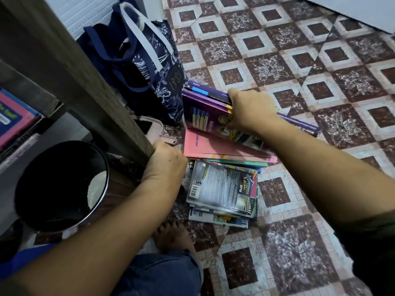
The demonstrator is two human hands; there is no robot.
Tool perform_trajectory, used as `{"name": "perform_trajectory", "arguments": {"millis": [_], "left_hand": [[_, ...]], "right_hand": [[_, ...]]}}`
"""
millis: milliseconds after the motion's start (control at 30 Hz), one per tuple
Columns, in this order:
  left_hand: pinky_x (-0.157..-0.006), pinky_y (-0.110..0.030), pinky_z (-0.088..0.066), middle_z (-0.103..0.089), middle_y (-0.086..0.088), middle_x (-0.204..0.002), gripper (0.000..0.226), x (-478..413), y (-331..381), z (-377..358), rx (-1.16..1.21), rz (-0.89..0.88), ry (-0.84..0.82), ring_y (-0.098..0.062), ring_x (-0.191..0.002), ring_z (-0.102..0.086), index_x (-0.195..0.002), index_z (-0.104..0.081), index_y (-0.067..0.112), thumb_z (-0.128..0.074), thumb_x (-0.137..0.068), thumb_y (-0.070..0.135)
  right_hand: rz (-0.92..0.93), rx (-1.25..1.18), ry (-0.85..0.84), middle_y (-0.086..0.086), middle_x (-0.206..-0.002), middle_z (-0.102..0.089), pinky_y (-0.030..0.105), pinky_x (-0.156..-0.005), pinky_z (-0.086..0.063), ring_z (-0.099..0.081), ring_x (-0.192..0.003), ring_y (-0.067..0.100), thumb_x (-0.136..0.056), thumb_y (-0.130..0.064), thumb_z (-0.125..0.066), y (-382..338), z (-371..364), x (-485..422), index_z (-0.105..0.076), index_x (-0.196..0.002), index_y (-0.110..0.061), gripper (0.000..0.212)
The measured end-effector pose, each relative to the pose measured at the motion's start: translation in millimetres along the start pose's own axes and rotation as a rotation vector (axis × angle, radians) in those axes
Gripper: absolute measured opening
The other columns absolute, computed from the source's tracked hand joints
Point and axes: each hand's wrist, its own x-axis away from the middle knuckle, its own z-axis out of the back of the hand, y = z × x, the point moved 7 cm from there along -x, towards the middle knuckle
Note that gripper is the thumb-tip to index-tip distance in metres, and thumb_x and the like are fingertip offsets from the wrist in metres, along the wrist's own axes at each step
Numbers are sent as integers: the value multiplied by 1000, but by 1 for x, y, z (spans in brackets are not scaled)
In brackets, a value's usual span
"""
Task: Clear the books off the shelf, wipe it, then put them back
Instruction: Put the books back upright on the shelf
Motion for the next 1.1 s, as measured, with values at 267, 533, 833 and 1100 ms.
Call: {"name": "perform_trajectory", "arguments": {"millis": [267, 533, 833, 1100], "left_hand": [[-77, -34, -32, -62, -2, -117, 31, 1, -2, 5, 13, -4, -32, -22, -106, -58, -119, -57, 14, -36, -98, 3], [-68, -34, -46, -57, -12, -103, 57, 25, -25, 56, 551, 217, 616, -30, -97, -57, -104, -55, 9, -86, -58, 23], [-79, -34, -43, -57, 4, -116, 49, 73, 8, 57, 697, -34, 160, -23, -107, -56, -113, -40, 26, -68, -80, 48], [-62, -30, -30, -58, 8, -100, 52, 198, -79, 69, 497, 176, 384, -18, -97, -60, -88, -24, 31, -67, -76, 57]], "right_hand": [[-59, 27, 3, 10, -102, -65, 35, -67, -37, -62, -94, 35, -79, -42, -69, 27, 8, 24, -48, -115, -21, 47], [23, 36, 36, 3, -82, -62, 29, -50, -31, -61, -74, 31, -78, -42, -65, 19, 22, 105, -41, -90, -24, 33], [267, 22, -79, -5, -96, -66, 29, -55, -29, -65, -89, 25, -80, -42, -65, -32, 40, 191, -44, -105, -31, 34], [493, -160, 50, -6, -106, -62, 35, -66, -33, -60, -99, 27, -81, -54, -58, -122, 124, 234, -43, -110, -32, 40]]}}
